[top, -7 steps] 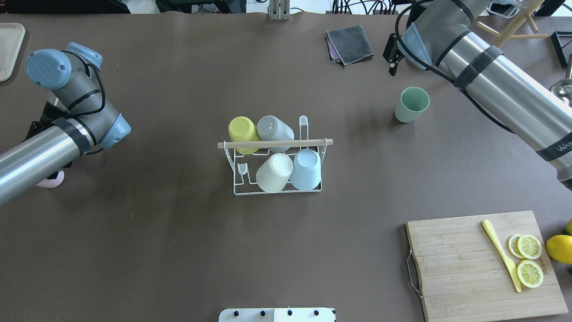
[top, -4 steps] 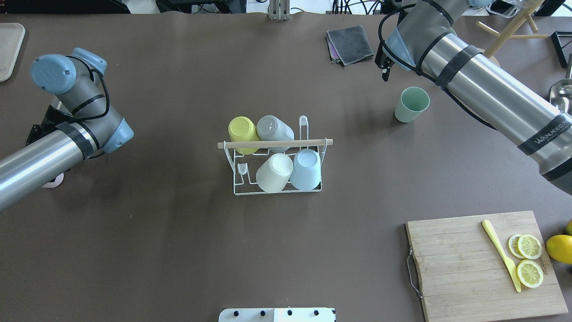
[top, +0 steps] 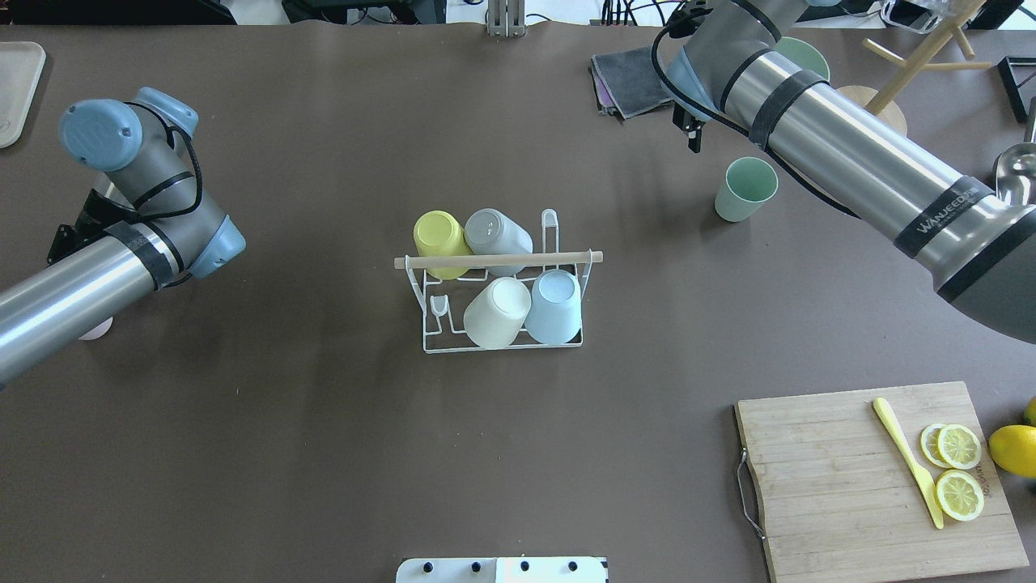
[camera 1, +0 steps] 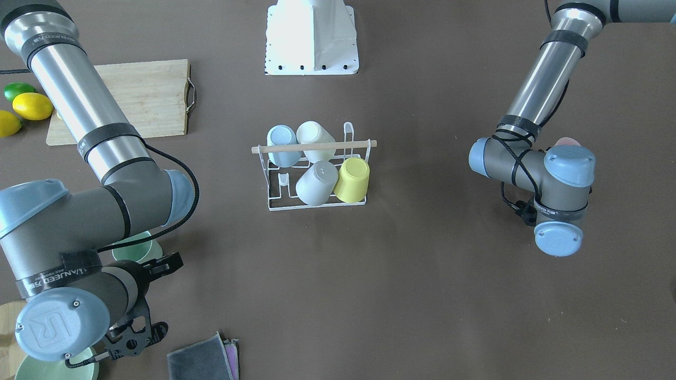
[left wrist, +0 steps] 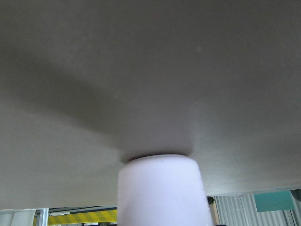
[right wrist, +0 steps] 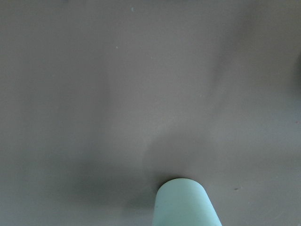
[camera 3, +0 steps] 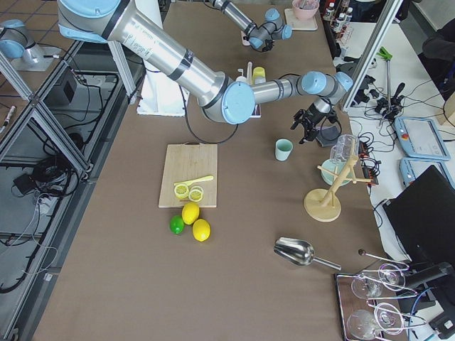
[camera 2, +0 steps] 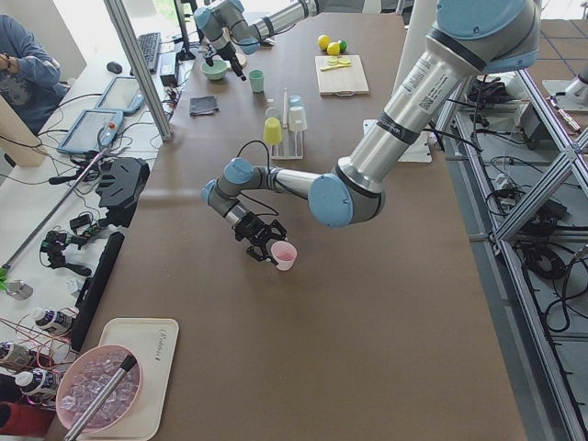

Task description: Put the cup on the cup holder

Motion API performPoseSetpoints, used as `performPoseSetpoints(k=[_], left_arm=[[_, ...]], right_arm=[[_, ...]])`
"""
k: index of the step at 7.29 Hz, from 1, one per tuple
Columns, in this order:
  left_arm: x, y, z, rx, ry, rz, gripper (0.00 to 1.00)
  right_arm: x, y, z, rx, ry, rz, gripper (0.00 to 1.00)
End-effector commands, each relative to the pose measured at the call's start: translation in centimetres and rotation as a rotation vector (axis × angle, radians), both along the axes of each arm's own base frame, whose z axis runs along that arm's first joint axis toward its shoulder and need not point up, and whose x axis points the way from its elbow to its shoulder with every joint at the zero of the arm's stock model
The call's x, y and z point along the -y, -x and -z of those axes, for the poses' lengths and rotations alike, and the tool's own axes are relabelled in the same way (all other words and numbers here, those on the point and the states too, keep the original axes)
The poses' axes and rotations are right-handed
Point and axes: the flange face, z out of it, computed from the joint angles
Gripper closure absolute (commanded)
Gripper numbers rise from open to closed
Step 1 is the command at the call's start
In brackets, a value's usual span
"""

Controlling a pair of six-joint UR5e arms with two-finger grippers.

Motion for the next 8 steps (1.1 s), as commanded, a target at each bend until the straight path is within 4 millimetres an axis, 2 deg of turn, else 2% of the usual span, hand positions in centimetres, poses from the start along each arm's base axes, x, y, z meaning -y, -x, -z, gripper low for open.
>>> performPoseSetpoints(k=[1,2,3,5,7,8], left_arm=[[0.7,0.0,2.8,-0.039,-0.048,0.02,0.84],[1.6,0.9,4.8,-0.023,-0.074,0.117,0.85],[1.8,1.0,7.4,-0.06,-0.099,0.2,0.88],[1.7,0.7,13.2,-0.189,-0.251,0.258,0.91],[-1.3,2.7,16.5,-0.364,-0.411,0.27,0.92],[-4.2,4.2,17.4,-0.443,-0.486,0.292,0.97]], right_arm=[[0.3,0.9,-1.5,0.007,-0.041,0.126,0.0],[0.2,1.4,-2.1,0.017,-0.07,0.198,0.0],[-0.1,2.4,-2.6,0.007,-0.054,0.216,0.0],[-1.7,5.6,-3.6,-0.021,-0.04,0.278,0.0],[-1.9,6.0,-5.0,-0.053,-0.055,0.368,0.0],[-1.8,5.9,-5.3,-0.065,-0.068,0.399,0.0]])
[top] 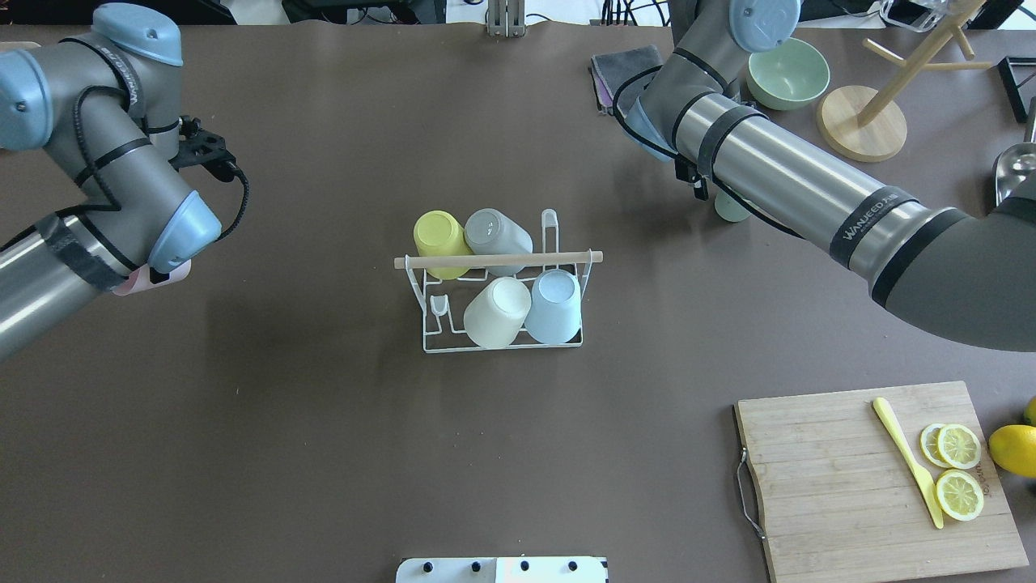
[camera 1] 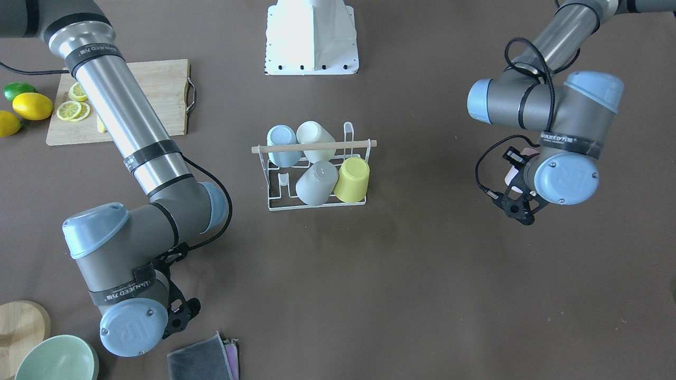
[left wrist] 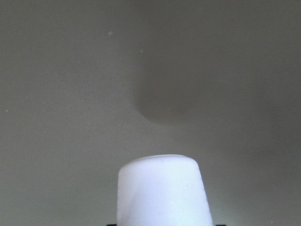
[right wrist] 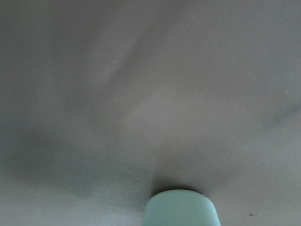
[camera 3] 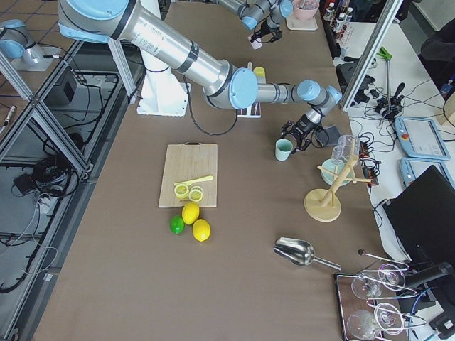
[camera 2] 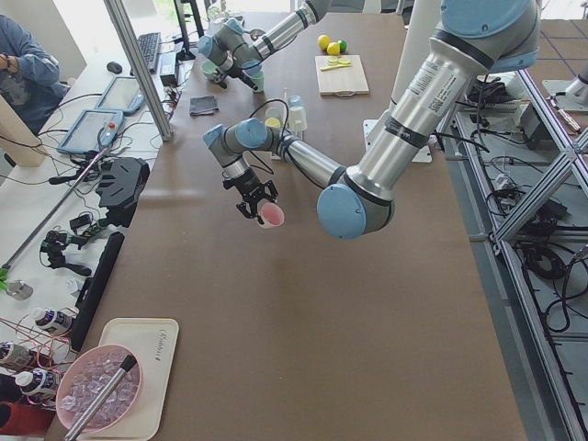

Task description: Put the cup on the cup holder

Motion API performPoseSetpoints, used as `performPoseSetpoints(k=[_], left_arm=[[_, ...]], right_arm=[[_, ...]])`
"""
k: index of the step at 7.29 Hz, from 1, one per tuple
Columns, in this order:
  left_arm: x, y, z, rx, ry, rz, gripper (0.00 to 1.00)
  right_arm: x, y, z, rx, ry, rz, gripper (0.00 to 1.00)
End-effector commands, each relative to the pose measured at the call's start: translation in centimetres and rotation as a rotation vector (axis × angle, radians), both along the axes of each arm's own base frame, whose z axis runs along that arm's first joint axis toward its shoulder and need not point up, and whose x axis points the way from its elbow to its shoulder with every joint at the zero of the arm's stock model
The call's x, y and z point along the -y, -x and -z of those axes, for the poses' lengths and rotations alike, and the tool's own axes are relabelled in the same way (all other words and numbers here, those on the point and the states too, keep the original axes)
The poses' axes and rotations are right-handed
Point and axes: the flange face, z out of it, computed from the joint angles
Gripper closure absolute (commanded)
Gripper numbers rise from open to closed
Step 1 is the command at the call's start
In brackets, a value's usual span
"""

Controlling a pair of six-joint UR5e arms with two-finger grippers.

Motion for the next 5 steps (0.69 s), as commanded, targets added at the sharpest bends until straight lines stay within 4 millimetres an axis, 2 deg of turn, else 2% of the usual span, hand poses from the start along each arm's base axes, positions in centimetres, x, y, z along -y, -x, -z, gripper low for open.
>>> performPoseSetpoints(k=[1,2,3,5], left_arm=[[-5.6,3.4,2.2,-0.15,-0.162,0.088,0.97],[-6.3,4.0,3.4,-0.227,-0.243,0.151,0.97],[-7.5,4.5,3.6,-0.294,-0.271,0.207,0.97],[-9.8,5.8,6.2,-0.552,-0.469,0.28,0.96]], right_arm=[[0.1,-0.2,-0.7,-0.03,-0.028,0.058,0.0],[-0.3,0.4,-0.9,-0.04,-0.034,0.072,0.0],[-0.7,1.1,-1.2,-0.056,-0.045,0.092,0.0],[-1.1,1.6,-2.8,-0.064,-0.046,0.105,0.0]])
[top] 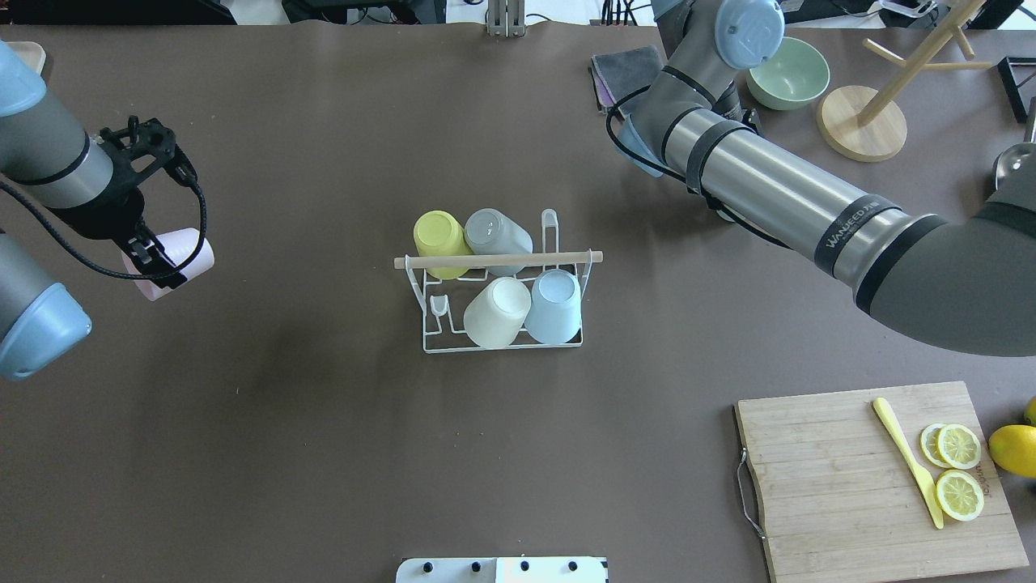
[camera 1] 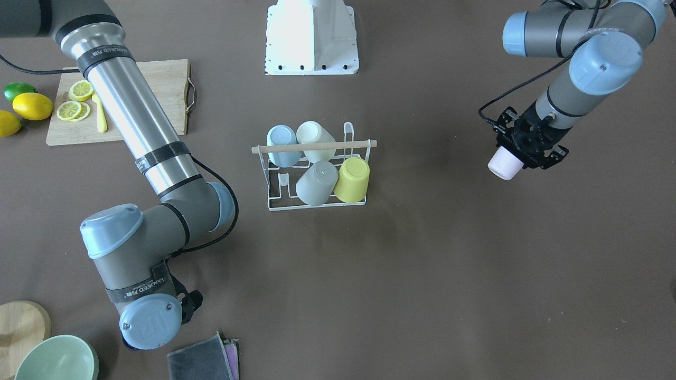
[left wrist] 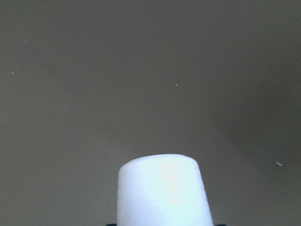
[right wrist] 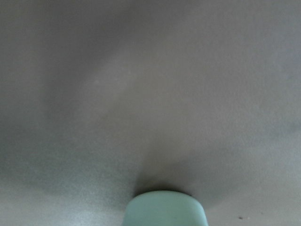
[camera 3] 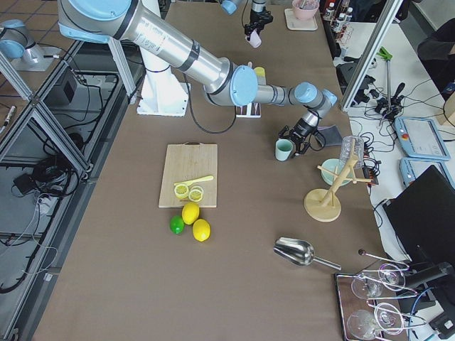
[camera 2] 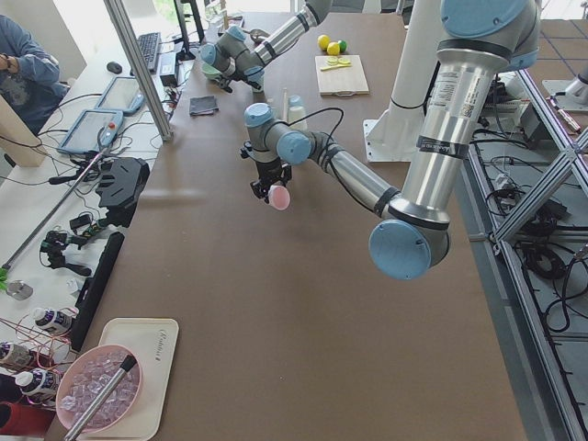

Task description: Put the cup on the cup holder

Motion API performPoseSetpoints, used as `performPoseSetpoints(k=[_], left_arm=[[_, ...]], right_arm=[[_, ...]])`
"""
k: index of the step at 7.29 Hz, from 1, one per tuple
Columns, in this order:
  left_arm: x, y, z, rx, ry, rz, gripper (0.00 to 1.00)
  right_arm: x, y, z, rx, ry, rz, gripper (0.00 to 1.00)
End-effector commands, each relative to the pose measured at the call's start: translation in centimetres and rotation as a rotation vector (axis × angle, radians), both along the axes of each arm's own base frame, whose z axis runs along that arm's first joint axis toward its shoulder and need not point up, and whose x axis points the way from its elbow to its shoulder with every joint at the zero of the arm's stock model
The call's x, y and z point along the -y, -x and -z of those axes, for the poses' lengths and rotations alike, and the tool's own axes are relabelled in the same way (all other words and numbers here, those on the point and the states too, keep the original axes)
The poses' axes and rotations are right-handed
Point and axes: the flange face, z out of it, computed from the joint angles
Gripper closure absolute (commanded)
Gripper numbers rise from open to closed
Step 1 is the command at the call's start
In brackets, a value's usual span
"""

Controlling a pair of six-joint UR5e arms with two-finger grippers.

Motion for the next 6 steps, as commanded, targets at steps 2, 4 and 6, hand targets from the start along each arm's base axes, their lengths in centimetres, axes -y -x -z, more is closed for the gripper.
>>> performPoseSetpoints(k=[2,4,6], left_arm=[[-5.5,0.1,3.6,-0.409,-0.217,0.137,0.96],[-10.2,-1.3,6.3,-0.651,-0.372,0.24,0.96],[-14.3,1.4,6.9,-0.769,-0.457,0.355,0.96]], right_arm=[[-0.4,0.2,-2.1,-0.015,0.008,0.026,0.04],[-0.3,0.3,-1.7,-0.01,0.002,0.035,0.96],[0.7,-0.8,-0.5,0.004,0.009,0.014,1.0]])
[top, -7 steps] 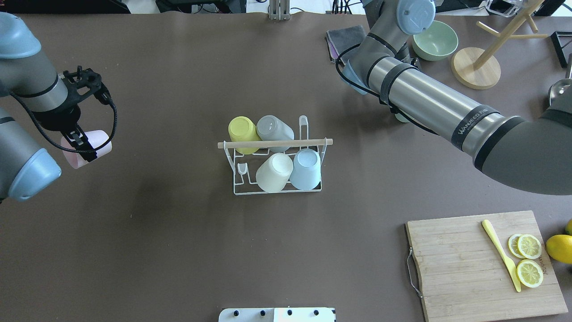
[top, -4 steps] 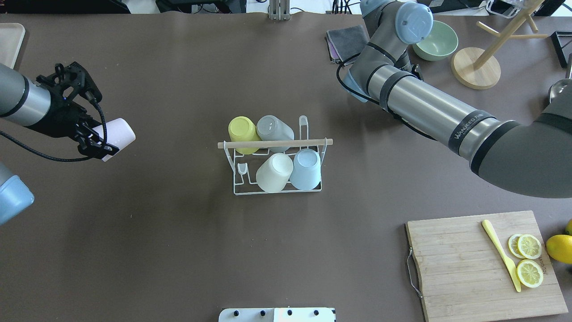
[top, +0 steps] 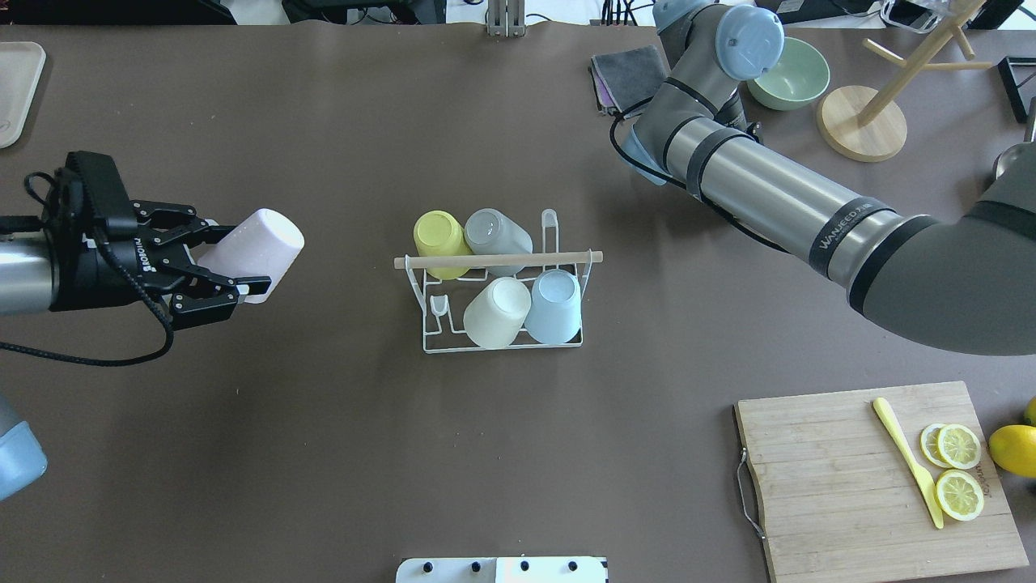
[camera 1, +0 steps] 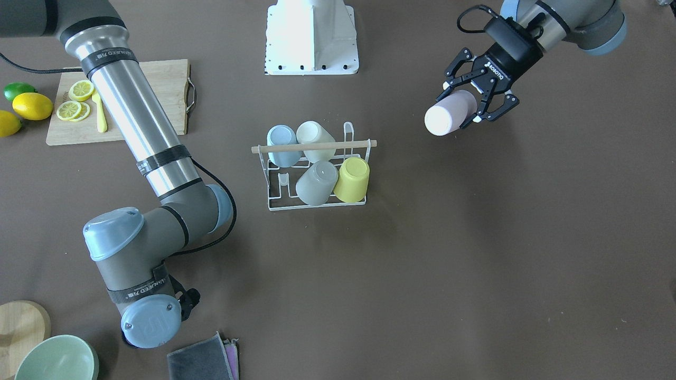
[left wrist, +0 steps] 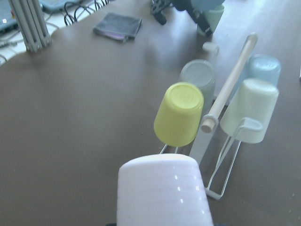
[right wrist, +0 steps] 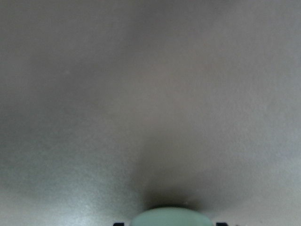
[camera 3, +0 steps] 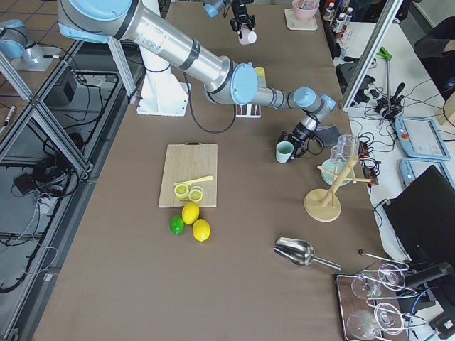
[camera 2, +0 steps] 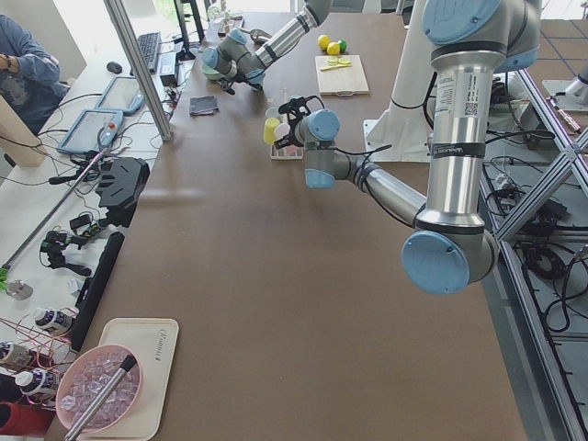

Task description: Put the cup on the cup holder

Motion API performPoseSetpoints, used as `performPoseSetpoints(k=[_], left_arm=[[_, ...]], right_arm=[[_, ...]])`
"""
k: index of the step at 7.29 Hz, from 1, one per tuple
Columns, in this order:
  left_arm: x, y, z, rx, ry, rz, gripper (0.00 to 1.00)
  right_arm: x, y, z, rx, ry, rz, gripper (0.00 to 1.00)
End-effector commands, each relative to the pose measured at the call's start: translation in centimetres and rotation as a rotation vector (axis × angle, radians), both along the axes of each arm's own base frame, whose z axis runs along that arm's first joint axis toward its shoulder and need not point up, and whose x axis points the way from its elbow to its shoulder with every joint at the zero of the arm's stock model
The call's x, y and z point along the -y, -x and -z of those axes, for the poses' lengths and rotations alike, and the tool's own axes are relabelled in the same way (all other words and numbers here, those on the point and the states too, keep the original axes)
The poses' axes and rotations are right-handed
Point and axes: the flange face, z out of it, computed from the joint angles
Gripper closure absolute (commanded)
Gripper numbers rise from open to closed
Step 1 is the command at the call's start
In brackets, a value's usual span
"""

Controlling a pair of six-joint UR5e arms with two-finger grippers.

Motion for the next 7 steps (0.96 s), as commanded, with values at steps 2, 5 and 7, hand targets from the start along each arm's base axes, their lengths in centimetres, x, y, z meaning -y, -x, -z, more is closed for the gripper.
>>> performPoseSetpoints(k=[2,5,7], left_arm=[[-5.4,-1.7,1.5,-0.211,-0.07,0.171,0.96],[-8.8,-4.8,2.3,-0.304,-0.029,0.31,0.96],[-8.5,-7.8,3.8,-0.352,-0.005,0.372,0.95]], right_arm=[[2.4,-3.3,3.3,0.049,0.019,0.003,1.0],[5.7,-6.7,10.8,0.193,-0.037,-0.084,1.0],[7.1,-9.9,17.5,0.289,-0.108,-0.138,1.0]])
